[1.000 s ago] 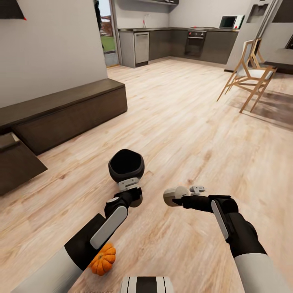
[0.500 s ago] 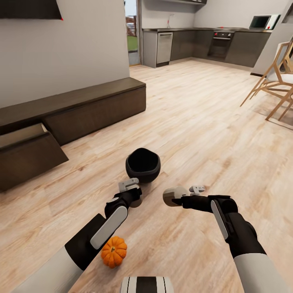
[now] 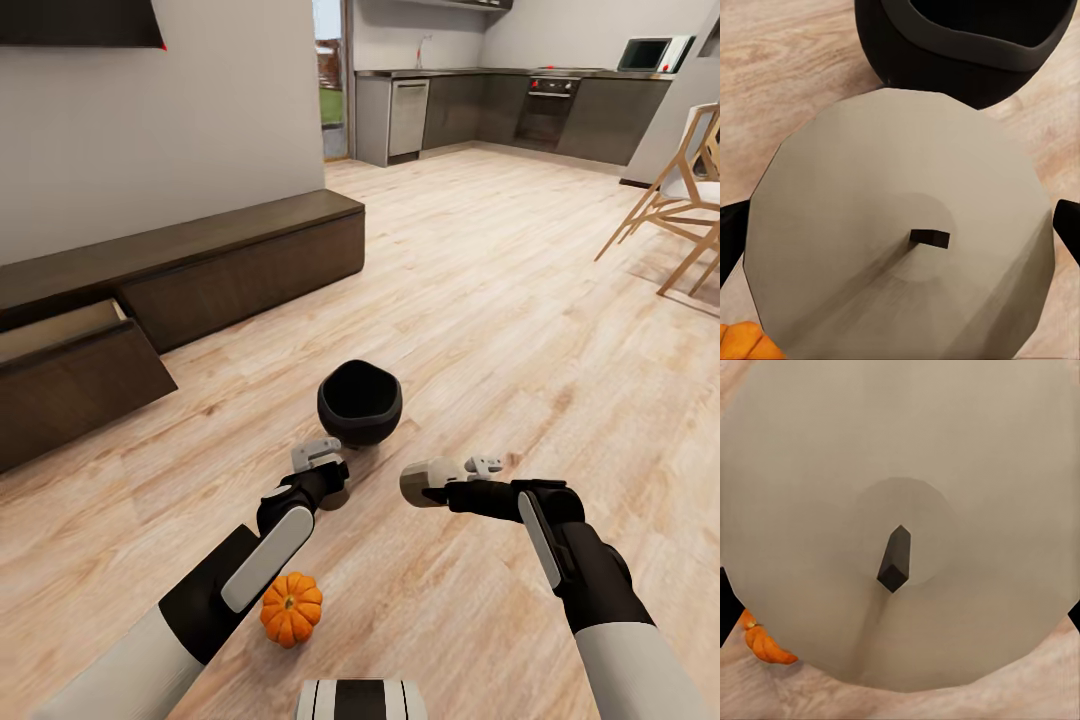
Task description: Place each of the two pumpkins and all three candles from the living room inside a cabinet in the living room (use any cabinet), then make sure every cabinet is closed, and position the cauldron so it is next to a table in the living room.
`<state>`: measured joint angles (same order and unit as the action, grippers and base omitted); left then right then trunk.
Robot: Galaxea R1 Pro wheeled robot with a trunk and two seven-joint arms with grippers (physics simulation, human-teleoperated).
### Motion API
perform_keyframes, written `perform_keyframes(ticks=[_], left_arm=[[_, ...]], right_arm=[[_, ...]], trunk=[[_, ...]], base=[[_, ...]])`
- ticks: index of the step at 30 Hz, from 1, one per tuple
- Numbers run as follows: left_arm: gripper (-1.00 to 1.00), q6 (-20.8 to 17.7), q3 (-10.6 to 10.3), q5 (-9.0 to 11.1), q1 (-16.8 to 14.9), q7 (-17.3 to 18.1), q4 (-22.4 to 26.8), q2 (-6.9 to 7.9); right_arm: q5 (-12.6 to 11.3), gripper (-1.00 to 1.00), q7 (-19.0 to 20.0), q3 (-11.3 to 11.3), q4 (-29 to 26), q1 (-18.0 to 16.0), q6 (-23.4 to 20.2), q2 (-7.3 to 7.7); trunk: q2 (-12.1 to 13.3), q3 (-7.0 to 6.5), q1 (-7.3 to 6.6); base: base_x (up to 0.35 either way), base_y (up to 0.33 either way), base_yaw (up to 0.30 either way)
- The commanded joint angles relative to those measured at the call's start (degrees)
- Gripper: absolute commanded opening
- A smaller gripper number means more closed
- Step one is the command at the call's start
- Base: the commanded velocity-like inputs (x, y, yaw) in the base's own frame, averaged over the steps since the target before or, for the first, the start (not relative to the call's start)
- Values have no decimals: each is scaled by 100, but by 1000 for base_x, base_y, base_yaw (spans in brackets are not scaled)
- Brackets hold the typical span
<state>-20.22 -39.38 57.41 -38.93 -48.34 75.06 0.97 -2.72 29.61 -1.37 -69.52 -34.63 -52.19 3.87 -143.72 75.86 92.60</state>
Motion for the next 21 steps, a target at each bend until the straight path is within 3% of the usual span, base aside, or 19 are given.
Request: perform_keyframes(ticks=[1,21], left_arm=[[-100,0,0,-2,0,0,0,0],[-100,132,-7,-46,0,-18,-9,-18]], right_arm=[[-7,-100,0,2,0,0,-2,-2],[-1,-100,0,5,2,0,-2,-9]], trunk=[[0,0,0],[0,0,0]], base=[[-127,162,10],[-12,15,268]])
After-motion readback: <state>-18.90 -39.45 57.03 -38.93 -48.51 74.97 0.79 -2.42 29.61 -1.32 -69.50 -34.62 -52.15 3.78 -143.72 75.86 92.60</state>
